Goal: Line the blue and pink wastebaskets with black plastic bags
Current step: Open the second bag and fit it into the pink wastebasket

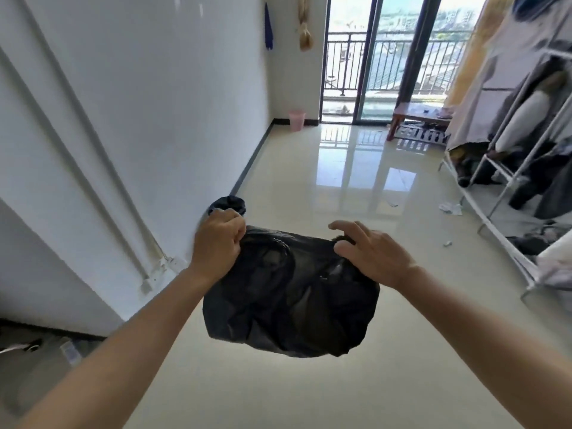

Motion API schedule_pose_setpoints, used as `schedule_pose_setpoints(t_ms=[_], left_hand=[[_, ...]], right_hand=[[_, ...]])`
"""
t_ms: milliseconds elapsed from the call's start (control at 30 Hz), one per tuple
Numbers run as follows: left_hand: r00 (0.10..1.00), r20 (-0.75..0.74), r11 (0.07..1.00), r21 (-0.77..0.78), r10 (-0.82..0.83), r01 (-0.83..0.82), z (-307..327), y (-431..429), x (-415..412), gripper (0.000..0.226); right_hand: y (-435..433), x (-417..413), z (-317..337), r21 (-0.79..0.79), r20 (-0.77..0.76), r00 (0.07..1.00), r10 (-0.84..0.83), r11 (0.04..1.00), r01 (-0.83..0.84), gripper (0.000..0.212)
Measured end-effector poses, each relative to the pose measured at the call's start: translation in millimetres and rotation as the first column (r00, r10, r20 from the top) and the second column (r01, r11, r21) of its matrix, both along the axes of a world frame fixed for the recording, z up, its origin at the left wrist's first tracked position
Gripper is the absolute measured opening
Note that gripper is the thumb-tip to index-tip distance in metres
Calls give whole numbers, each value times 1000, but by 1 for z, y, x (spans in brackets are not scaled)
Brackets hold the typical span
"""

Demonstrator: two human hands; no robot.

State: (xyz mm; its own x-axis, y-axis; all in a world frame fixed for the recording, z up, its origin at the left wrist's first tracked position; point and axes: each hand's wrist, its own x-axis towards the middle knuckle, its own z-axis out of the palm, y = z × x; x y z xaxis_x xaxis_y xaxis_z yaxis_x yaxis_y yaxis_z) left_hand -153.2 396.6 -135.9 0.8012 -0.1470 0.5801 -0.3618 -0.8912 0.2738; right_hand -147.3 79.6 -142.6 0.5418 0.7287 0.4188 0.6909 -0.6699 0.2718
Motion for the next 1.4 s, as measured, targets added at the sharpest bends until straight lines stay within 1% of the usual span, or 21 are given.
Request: schedule_pose_setpoints(t_ms=[33,100,167,200,267,333,367,467,567,667,733,800,867,967,1033,1100,1167,1267,1333,1367,1400], left_hand=[[1000,-2,1000,-6,-17,17,1,-10,24,44],[997,-24,997,42,-67,68,-5,-29,83,38],[995,-38,980,173,-90,95,-18,-49,145,33],[995,-45,964,245,-92,100,-25,-56,171,33],[994,-68,933,342,-89,107,-41,-74,235,37],[990,-126,904,415,-60,107,-52,-91,298,40],[986,-165,891,442,-38,108,-54,-98,323,43],[967,-251,849,518,32,107,-52,-118,420,52],[942,-309,854,518,128,54,-42,-127,505,57],[878,-437,888,459,195,31,-44,-128,578,61],[846,-480,897,443,231,7,-53,-126,626,65],[833,-500,927,373,236,-39,-61,-122,682,67],[833,-516,965,253,201,-76,-67,-116,737,64],[817,-571,993,-14,88,-117,-68,-101,832,55],[795,-607,979,-149,18,-136,-61,-93,896,50],[813,-582,949,-261,-10,-175,-45,-88,969,47],[844,-537,896,-381,-15,-226,-24,-90,1039,44],[850,-524,781,-552,-54,-291,-6,-107,1127,41],[840,-535,747,-594,-89,-299,-7,-125,1182,36],[838,-536,749,-596,-104,-288,-10,-132,1206,33],[829,-546,761,-586,-120,-276,-11,-141,1238,31]], right_hand=[[-5,17,-2,-15,15,1000,-8,1000,8,36],[-20,59,-12,-97,56,998,-41,994,46,36],[-37,107,-27,-166,63,994,-88,981,97,39],[-45,130,-34,-180,34,990,-138,973,141,40],[-62,188,-48,-190,-74,949,-306,939,288,43],[-75,252,-60,-168,-190,860,-474,878,448,48],[-80,280,-62,-144,-248,820,-516,856,496,48],[-93,382,-59,-36,-410,750,-519,831,556,50],[-98,477,-44,-14,-521,684,-511,806,592,60],[-90,561,-37,-15,-596,630,-498,791,612,68],[-81,615,-39,-13,-618,609,-497,782,623,70],[-71,679,-44,19,-643,598,-478,771,637,66],[-62,740,-49,78,-670,595,-444,755,651,64],[-52,838,-55,160,-684,606,-405,728,667,53],[-50,897,-52,181,-705,585,-400,697,694,45],[-52,963,-41,176,-693,581,-426,682,710,42],[-56,1026,-26,194,-659,595,-460,661,725,40],[-64,1106,-14,246,-631,603,-487,612,751,37],[-70,1160,-19,249,-605,596,-527,586,771,36],[-72,1183,-21,243,-580,598,-553,583,775,38],[-76,1213,-25,234,-552,597,-582,579,781,46]])
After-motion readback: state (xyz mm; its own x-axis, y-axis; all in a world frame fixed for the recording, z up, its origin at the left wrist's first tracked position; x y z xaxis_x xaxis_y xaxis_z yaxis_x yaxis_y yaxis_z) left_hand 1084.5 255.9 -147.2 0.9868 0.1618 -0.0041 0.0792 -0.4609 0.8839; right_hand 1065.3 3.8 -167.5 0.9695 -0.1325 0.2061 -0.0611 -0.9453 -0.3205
